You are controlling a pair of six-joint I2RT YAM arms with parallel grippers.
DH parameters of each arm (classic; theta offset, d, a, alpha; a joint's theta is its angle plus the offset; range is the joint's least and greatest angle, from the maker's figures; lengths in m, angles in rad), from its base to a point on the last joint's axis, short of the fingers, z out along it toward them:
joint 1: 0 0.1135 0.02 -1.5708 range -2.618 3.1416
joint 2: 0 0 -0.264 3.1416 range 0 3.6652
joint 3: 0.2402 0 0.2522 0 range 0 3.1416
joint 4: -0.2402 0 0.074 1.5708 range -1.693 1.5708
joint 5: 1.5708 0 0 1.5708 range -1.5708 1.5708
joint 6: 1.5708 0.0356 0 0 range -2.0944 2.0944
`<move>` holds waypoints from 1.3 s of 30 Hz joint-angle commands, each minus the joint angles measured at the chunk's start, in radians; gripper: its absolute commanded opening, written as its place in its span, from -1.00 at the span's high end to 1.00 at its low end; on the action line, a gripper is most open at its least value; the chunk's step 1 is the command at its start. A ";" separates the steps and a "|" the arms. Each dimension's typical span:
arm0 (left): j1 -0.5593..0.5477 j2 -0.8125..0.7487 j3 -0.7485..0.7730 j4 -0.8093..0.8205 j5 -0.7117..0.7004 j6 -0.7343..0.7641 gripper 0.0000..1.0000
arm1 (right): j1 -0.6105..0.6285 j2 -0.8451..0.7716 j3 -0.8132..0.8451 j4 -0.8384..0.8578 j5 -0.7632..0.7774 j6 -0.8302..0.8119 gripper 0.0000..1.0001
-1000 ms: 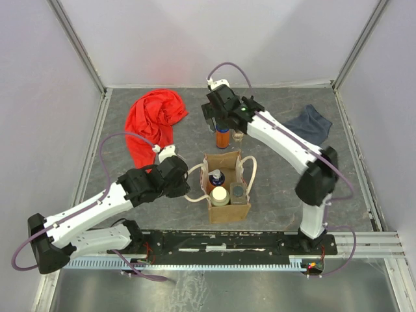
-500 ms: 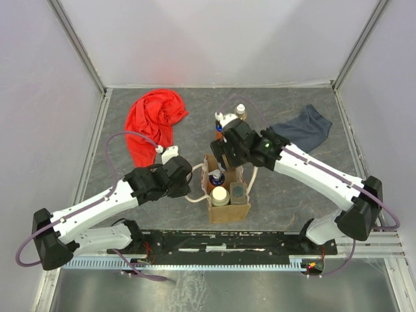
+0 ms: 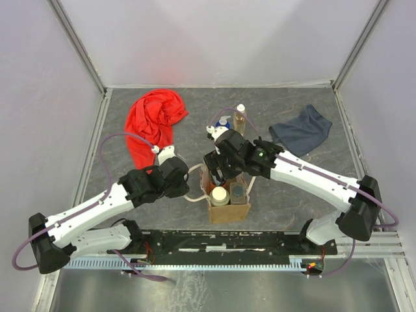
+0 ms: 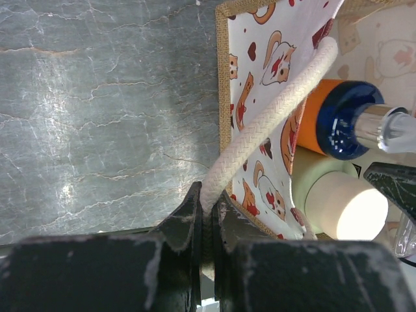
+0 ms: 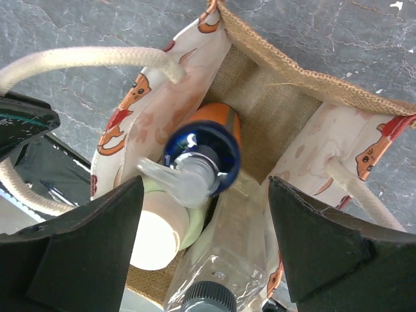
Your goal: Take the personal care products out of the canvas bag
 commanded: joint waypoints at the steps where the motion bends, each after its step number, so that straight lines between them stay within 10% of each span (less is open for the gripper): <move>1: 0.002 0.002 -0.005 0.015 -0.025 -0.042 0.80 | 0.022 -0.044 0.022 0.048 0.021 0.009 -0.71; 21: 0.001 -0.002 -0.025 0.024 -0.017 -0.039 0.79 | 0.058 0.190 0.021 0.067 0.051 -0.023 -0.71; 33: 0.002 -0.007 -0.029 0.024 -0.016 -0.037 0.79 | 0.062 0.182 0.056 0.093 0.193 -0.065 0.04; 39: 0.001 -0.008 -0.035 0.022 -0.016 -0.037 0.79 | 0.062 0.077 0.114 0.054 0.237 -0.076 0.07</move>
